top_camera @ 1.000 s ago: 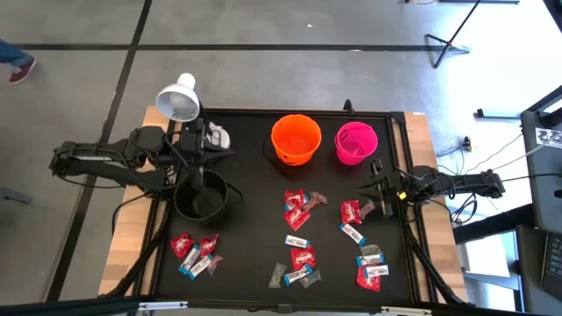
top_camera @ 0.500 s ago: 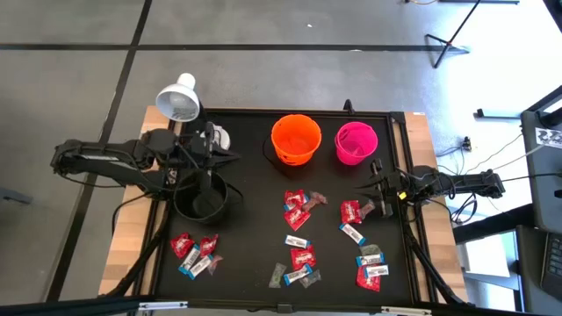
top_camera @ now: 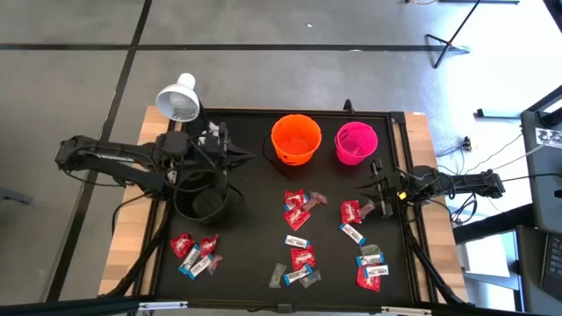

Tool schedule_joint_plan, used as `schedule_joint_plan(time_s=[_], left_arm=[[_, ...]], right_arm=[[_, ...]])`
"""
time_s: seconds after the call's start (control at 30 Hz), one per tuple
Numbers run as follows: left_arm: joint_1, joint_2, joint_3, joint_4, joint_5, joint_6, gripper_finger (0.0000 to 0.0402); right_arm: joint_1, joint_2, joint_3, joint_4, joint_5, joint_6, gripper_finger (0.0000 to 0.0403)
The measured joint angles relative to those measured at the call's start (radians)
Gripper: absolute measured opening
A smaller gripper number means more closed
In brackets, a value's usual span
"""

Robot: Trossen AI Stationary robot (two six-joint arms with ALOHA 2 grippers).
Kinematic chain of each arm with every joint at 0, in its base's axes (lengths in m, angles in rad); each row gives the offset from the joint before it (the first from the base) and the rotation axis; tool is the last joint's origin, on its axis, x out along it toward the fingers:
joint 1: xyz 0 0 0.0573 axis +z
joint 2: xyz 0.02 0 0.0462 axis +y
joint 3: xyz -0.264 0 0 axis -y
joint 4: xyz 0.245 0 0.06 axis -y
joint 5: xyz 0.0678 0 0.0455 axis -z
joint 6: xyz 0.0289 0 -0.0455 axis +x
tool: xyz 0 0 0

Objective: Sort candy
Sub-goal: Put the red candy into the orange bucket

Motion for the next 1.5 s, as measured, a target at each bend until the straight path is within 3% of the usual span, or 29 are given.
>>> schedule_joint_plan(time_s=[0.4, 1.5], left_arm=[[0.004, 0.07, 0.0, 0.029, -0.004, -0.048, 0.0], [0.051, 0.089, 0.0, 0.052, 0.004, 0.006, 0.0]], right_arm=[[0.0, 0.0, 0.0, 0.0, 0.0, 0.0, 0.0058], [0.0, 0.0, 0.0, 0.0, 0.0, 0.0, 0.0058]])
